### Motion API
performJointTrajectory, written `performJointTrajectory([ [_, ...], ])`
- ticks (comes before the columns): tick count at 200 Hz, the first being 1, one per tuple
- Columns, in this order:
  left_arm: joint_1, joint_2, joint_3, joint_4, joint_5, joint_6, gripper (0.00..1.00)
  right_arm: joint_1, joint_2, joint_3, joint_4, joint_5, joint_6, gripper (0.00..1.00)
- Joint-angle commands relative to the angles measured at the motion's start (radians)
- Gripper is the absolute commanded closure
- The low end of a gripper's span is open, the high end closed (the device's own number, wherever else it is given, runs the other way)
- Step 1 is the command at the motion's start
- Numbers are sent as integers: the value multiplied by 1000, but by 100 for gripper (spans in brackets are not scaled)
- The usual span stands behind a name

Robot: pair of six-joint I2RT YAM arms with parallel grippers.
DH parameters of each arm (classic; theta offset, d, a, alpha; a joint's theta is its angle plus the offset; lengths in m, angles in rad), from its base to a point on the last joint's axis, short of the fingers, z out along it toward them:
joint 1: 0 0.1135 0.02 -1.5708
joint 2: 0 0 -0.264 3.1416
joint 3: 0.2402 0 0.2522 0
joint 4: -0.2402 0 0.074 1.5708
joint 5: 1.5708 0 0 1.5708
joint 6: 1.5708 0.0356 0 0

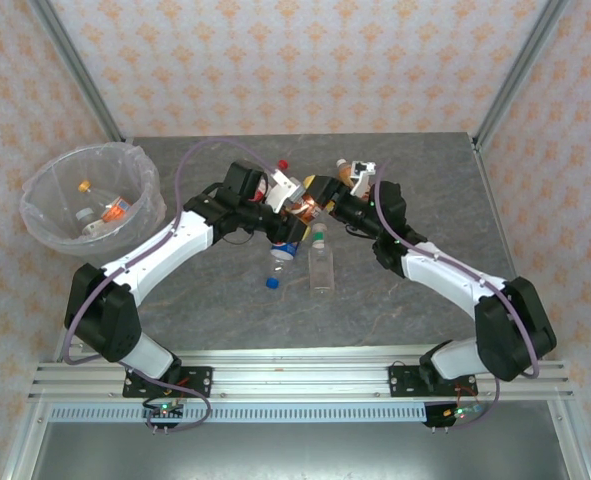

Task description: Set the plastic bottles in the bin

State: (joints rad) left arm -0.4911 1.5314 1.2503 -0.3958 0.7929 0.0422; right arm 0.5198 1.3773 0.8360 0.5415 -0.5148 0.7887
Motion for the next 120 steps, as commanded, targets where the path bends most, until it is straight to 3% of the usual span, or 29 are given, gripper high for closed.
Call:
performJointTrajectory([
  [1,-1,-32,13,44,-69,-41,68,2,-65,-24,28,81,-33,6],
  [5,-1,-33,12,47,-73,-43,68,2,-74,-31,28,94,-38,0],
  [60,-1,-25,17,57,-180,-81,67,3,-188,-131,2,290,-62,1],
  [120,15,-19,38,58,-274,-136,67,3,-255,-159,-43,371,-80,1],
])
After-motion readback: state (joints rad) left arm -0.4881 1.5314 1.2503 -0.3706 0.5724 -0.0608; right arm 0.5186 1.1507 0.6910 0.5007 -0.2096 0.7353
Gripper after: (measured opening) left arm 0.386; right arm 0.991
